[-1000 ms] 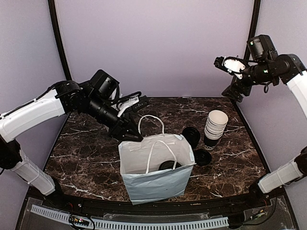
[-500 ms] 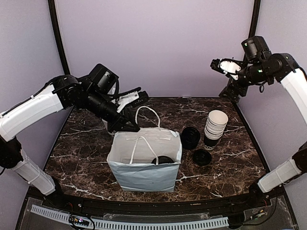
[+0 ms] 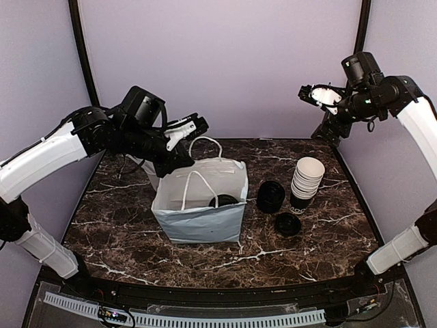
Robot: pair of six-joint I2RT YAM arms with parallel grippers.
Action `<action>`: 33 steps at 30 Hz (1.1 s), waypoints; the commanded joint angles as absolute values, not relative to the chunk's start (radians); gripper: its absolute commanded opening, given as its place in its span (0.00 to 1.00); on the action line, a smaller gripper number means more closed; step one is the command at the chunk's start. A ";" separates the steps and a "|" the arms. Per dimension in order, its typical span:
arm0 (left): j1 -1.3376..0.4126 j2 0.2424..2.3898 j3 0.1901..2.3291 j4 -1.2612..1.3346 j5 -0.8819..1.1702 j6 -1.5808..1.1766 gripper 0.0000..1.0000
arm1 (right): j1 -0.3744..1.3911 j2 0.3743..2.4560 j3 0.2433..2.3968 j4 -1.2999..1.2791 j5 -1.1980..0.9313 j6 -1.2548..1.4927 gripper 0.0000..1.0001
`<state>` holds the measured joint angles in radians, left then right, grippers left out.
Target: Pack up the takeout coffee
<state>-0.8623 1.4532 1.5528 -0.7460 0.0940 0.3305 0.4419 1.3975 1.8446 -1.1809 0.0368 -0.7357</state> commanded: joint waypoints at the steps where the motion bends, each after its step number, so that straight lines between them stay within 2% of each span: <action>1: -0.866 1.390 1.524 -0.638 0.024 0.347 0.00 | 0.434 1.404 1.832 -1.155 0.054 -0.734 0.99; 11: -0.921 1.351 1.407 -0.558 0.036 0.291 0.00 | 0.433 1.418 1.830 -1.163 0.046 -0.739 0.99; 25: -1.221 1.345 1.331 -0.548 -0.107 0.137 0.00 | 0.434 1.471 1.847 -1.170 0.029 -0.746 0.99; 33: -1.284 1.374 1.334 -0.527 -0.122 0.091 0.00 | 0.435 1.506 1.878 -1.175 0.017 -0.746 0.99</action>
<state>-1.2770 1.3758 1.3376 -0.5537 -0.0956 0.1268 0.4381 1.4933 1.8400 -1.1816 0.0372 -0.7467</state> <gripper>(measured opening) 0.008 0.986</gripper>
